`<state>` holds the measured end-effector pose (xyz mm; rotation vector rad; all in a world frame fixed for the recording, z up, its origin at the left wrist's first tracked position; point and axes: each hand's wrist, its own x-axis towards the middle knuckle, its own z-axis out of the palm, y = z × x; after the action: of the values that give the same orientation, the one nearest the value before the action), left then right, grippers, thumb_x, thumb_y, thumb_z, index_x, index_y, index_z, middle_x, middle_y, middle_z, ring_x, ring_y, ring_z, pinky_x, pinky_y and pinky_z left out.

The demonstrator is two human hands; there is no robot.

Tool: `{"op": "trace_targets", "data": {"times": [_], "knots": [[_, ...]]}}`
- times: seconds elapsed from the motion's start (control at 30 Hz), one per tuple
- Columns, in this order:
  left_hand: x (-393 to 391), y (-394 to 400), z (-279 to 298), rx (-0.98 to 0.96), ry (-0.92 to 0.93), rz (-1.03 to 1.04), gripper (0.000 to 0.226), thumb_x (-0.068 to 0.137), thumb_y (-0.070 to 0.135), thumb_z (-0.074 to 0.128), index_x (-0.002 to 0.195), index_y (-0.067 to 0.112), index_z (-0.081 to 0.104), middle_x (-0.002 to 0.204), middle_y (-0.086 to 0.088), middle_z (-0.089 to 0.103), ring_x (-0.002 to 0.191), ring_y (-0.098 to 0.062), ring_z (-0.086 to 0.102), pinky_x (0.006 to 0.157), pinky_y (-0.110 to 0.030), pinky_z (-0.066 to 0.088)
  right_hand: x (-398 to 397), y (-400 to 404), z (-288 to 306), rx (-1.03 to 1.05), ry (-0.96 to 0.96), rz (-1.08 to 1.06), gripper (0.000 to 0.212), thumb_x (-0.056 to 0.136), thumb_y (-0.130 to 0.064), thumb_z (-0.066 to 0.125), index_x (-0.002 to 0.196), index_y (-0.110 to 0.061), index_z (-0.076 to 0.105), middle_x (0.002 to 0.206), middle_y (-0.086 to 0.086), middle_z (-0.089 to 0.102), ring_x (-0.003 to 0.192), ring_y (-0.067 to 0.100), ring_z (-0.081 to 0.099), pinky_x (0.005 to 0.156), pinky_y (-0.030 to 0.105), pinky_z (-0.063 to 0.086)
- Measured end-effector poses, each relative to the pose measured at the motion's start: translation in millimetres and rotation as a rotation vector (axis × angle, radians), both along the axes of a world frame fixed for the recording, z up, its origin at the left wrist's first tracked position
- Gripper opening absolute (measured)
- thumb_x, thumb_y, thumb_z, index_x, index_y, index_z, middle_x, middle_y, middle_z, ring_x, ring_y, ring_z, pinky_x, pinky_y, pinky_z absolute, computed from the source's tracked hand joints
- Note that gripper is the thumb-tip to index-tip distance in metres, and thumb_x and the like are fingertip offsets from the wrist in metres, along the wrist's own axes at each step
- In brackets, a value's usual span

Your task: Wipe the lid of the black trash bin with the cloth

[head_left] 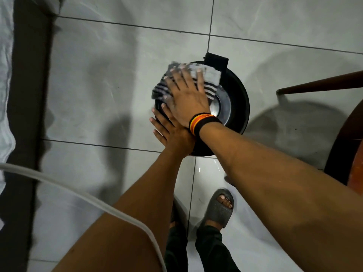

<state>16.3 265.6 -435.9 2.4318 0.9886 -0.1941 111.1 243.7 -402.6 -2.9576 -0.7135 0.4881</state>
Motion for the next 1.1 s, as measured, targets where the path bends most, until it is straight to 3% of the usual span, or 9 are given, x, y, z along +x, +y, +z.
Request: {"op": "trace_targets", "data": {"times": [0.13, 0.23, 0.4, 0.5, 0.63, 0.73, 0.93, 1.0, 1.1], "knots": [[0.2, -3.8, -2.1, -0.054, 0.023, 0.05, 0.092, 0.086, 0.065, 0.021, 0.161, 0.013, 0.009, 0.17, -0.016, 0.008, 0.156, -0.039, 0.008, 0.12, -0.063, 0.014, 10.2, -4.1, 4.2, 0.03, 0.052, 0.216, 0.058, 0.105, -0.05, 0.029, 0.159, -0.027, 0.032, 0.17, -0.002, 0.024, 0.16, 0.024, 0.01, 0.127, 0.06, -0.001], [1.5, 1.4, 1.2, -0.13, 0.1, -0.019, 0.101, 0.088, 0.059, 0.048, 0.162, 0.015, -0.003, 0.17, -0.013, -0.009, 0.157, -0.037, -0.007, 0.121, -0.064, 0.006, 22.6, -27.2, 6.7, 0.042, 0.054, 0.307, 0.058, 0.106, -0.05, 0.028, 0.16, -0.029, 0.028, 0.17, -0.004, 0.023, 0.16, 0.021, 0.012, 0.128, 0.054, 0.001], [1.1, 3.5, 11.9, -0.129, 0.134, -0.068, 0.107, 0.09, 0.063, 0.055, 0.162, 0.013, -0.006, 0.169, -0.014, -0.014, 0.156, -0.037, -0.011, 0.122, -0.061, 0.005, 6.8, -75.6, 1.4, 0.105, 0.003, -0.192, 0.061, 0.106, -0.047, 0.028, 0.163, -0.029, 0.015, 0.174, -0.002, 0.008, 0.161, 0.023, 0.001, 0.128, 0.056, 0.001], [1.8, 4.4, 12.1, -0.134, 0.141, -0.079, 0.105, 0.091, 0.062, 0.055, 0.162, 0.014, -0.007, 0.169, -0.014, -0.015, 0.156, -0.037, -0.012, 0.123, -0.06, 0.004, 2.5, -67.6, -0.3, 0.112, 0.02, -0.31, 0.063, 0.106, -0.046, 0.029, 0.164, -0.028, 0.013, 0.174, -0.003, 0.005, 0.161, 0.024, -0.002, 0.128, 0.059, -0.001], [4.3, -2.4, 10.4, -0.074, 0.109, -0.003, 0.096, 0.093, 0.059, 0.051, 0.163, 0.016, 0.001, 0.171, -0.011, -0.006, 0.158, -0.034, -0.004, 0.123, -0.061, 0.01, -5.6, -51.8, 4.3, 0.08, 0.058, -0.008, 0.063, 0.107, -0.047, 0.027, 0.164, -0.028, 0.008, 0.174, 0.0, 0.0, 0.16, 0.028, -0.006, 0.126, 0.061, -0.004], [8.5, -7.6, 14.5, -0.085, 0.095, 0.08, 0.084, 0.095, 0.062, 0.028, 0.163, 0.018, 0.005, 0.171, -0.008, -0.002, 0.158, -0.032, 0.0, 0.123, -0.063, 0.013, -8.2, -60.4, 8.6, 0.094, 0.089, 0.254, 0.063, 0.107, -0.046, 0.029, 0.164, -0.028, 0.011, 0.174, -0.002, 0.003, 0.161, 0.025, -0.003, 0.128, 0.058, -0.003], [0.3, 3.4, 4.1, -0.102, 0.087, -0.075, 0.109, 0.087, 0.064, 0.059, 0.162, 0.013, -0.001, 0.17, -0.016, -0.008, 0.157, -0.039, -0.006, 0.122, -0.061, 0.007, -3.0, -82.0, 1.5, 0.124, 0.047, -0.194, 0.064, 0.106, -0.038, 0.036, 0.164, -0.031, 0.011, 0.174, -0.004, 0.002, 0.161, 0.025, -0.004, 0.127, 0.059, -0.002], [-0.3, 3.5, 4.4, -0.096, 0.086, -0.072, 0.108, 0.087, 0.062, 0.06, 0.162, 0.013, 0.0, 0.17, -0.016, -0.008, 0.157, -0.039, -0.006, 0.122, -0.06, 0.007, -6.5, -76.4, -0.1, 0.104, 0.022, -0.165, 0.064, 0.105, -0.038, 0.035, 0.164, -0.03, 0.01, 0.174, -0.003, 0.002, 0.161, 0.027, -0.003, 0.127, 0.061, -0.001], [0.9, 1.5, 7.9, -0.062, 0.091, -0.075, 0.106, 0.088, 0.063, 0.059, 0.163, 0.015, 0.001, 0.17, -0.015, -0.008, 0.157, -0.037, -0.004, 0.123, -0.058, 0.011, -11.5, -81.5, 2.1, 0.075, 0.027, 0.135, 0.064, 0.105, -0.038, 0.035, 0.164, -0.03, 0.012, 0.174, -0.001, 0.006, 0.16, 0.029, 0.0, 0.127, 0.062, 0.002]]}}
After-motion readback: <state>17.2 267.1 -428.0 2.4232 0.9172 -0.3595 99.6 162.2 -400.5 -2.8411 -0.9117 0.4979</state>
